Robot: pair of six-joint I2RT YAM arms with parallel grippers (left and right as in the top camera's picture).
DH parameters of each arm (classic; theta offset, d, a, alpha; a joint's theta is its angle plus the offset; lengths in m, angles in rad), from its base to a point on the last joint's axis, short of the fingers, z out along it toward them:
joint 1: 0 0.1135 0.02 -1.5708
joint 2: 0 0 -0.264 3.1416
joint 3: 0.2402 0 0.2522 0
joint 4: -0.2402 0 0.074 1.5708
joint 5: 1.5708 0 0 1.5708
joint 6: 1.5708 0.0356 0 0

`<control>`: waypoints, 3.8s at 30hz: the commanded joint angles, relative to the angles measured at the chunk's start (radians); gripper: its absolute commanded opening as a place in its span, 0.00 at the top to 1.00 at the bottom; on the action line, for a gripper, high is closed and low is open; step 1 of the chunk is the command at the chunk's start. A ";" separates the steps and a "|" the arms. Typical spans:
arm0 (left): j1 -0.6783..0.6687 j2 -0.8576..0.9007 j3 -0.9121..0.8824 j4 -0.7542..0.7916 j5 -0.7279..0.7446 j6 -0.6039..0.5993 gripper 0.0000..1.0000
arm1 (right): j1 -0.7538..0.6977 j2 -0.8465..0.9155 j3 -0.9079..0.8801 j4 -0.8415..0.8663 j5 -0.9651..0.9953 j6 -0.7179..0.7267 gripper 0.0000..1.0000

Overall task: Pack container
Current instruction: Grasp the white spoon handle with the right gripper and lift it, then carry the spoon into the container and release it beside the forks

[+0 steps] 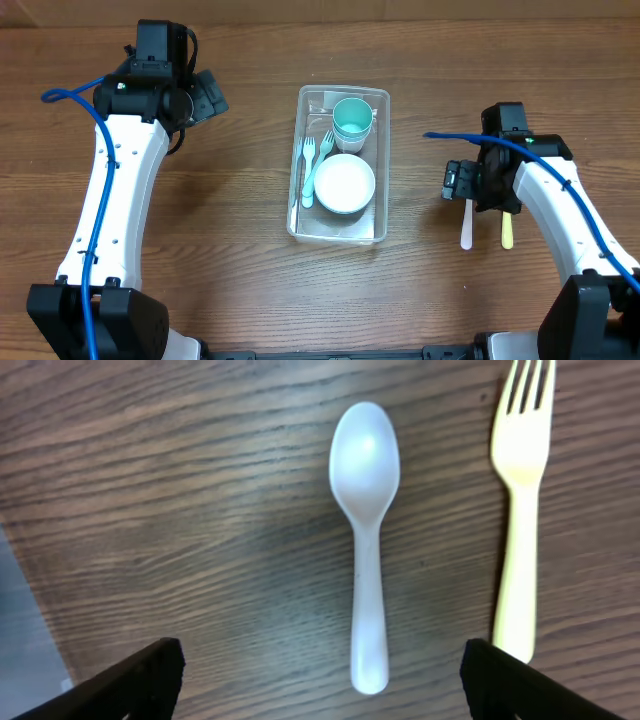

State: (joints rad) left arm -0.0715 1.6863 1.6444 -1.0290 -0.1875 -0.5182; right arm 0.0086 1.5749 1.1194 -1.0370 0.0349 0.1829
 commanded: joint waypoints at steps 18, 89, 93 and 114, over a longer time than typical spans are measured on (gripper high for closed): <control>0.001 -0.007 0.011 0.001 -0.002 -0.010 0.00 | -0.038 0.238 -0.038 0.134 -0.006 -0.008 0.09; 0.000 -0.007 0.011 0.001 -0.002 -0.010 0.00 | 0.739 0.244 0.418 0.203 0.103 0.349 0.94; 0.000 -0.007 0.011 0.001 -0.002 -0.010 0.00 | 0.738 0.245 0.418 0.220 0.103 0.349 0.94; 0.000 -0.007 0.011 0.001 -0.002 -0.010 0.00 | 0.264 -0.231 0.421 -0.246 0.238 0.324 0.00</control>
State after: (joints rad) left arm -0.0715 1.6863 1.6444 -1.0286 -0.1875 -0.5182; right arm 0.4477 1.4937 1.5246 -1.2106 0.2222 0.5236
